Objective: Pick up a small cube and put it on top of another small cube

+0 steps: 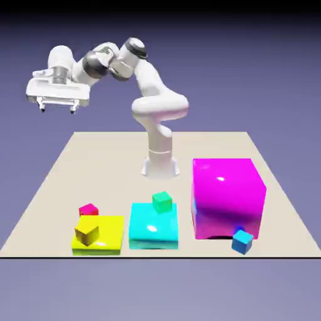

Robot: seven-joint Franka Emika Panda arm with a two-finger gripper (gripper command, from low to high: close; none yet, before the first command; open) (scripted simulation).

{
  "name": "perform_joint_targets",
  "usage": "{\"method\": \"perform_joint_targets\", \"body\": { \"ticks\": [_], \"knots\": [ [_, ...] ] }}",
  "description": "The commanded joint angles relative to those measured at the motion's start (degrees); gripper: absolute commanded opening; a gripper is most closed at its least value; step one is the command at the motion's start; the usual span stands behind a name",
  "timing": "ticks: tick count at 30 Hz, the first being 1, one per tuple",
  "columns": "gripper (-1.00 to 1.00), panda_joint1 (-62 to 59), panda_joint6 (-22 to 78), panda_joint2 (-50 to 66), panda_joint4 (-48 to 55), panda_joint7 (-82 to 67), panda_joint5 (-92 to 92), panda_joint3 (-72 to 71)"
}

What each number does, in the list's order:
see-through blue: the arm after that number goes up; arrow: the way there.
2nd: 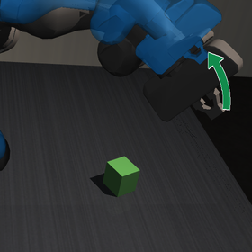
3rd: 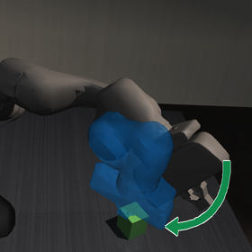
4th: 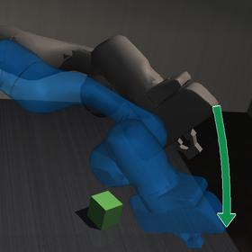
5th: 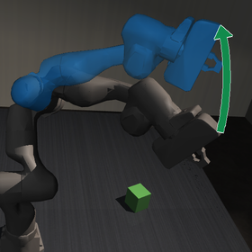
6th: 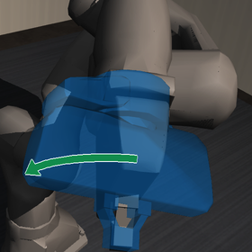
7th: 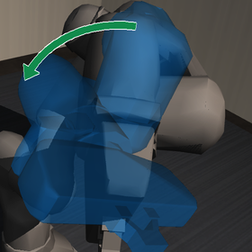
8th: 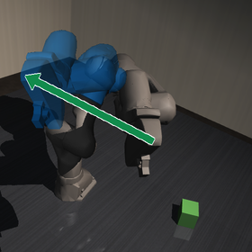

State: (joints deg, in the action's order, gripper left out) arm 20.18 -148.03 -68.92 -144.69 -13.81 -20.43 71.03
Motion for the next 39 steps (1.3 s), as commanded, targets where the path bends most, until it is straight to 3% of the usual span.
{"method": "perform_joint_targets", "body": {
  "ticks": [1,22,26,27,31,39],
  "knots": [
    [0.0,0.6,0.8,-1.1,0.5,-1.6,-0.6,2.1],
    [0.0,12.4,16.5,-23.0,10.3,-35.7,-13.0,45.1],
    [0.0,18.4,9.3,-25.9,11.1,-35.5,-16.6,50.0],
    [-1.0,18.4,9.3,-25.9,11.1,-35.5,-16.6,50.0],
    [-1.0,12.6,16.4,-22.8,10.1,-35.7,-12.7,44.9],
    [-1.0,26.9,10.6,-8.9,-6.5,-36.3,3.6,32.1]
  ]
}}
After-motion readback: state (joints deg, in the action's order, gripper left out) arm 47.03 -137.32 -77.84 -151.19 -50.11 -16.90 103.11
